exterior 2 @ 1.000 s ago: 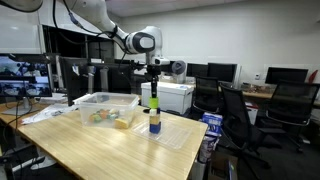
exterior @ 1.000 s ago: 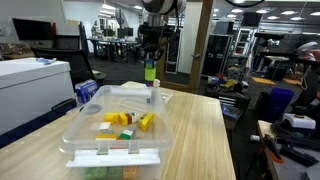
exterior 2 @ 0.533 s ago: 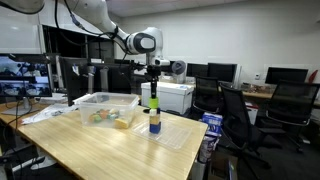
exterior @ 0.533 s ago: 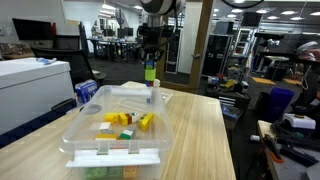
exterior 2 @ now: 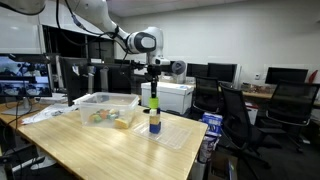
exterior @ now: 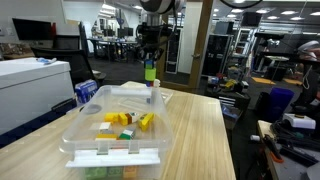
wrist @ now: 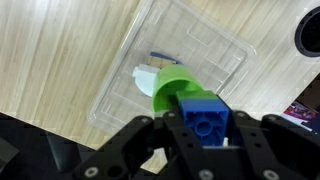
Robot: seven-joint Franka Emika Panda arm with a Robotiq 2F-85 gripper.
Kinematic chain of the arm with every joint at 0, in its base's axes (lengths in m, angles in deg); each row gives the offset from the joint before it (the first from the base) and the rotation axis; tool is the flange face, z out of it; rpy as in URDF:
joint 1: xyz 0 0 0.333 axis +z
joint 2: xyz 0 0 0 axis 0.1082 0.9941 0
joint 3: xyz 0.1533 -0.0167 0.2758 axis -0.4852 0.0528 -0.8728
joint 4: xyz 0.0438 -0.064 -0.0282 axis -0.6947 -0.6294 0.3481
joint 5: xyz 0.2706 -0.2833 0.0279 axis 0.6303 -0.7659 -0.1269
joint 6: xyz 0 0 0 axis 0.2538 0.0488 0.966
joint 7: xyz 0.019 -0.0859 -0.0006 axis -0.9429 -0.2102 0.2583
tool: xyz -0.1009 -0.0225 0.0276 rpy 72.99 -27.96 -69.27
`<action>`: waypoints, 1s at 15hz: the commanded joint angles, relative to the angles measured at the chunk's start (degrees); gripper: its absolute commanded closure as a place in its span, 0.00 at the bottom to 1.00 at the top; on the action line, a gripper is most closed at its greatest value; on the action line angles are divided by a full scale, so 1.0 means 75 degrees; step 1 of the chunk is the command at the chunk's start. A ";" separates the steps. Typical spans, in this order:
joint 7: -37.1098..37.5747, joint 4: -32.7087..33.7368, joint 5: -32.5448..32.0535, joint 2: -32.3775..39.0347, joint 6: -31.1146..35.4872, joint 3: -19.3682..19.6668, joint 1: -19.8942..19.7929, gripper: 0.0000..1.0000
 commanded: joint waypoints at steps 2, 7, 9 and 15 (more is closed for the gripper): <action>0.0197 0.0198 0.0058 0.0060 -0.0375 0.0012 -0.0007 0.89; 0.0237 0.0214 -0.0002 -0.0024 -0.0628 0.0038 0.0020 0.89; 0.0284 0.0223 -0.0040 -0.0034 -0.0639 0.0068 0.0032 0.89; 0.0510 0.0192 -0.0101 -0.0043 -0.0721 0.0123 0.0037 0.89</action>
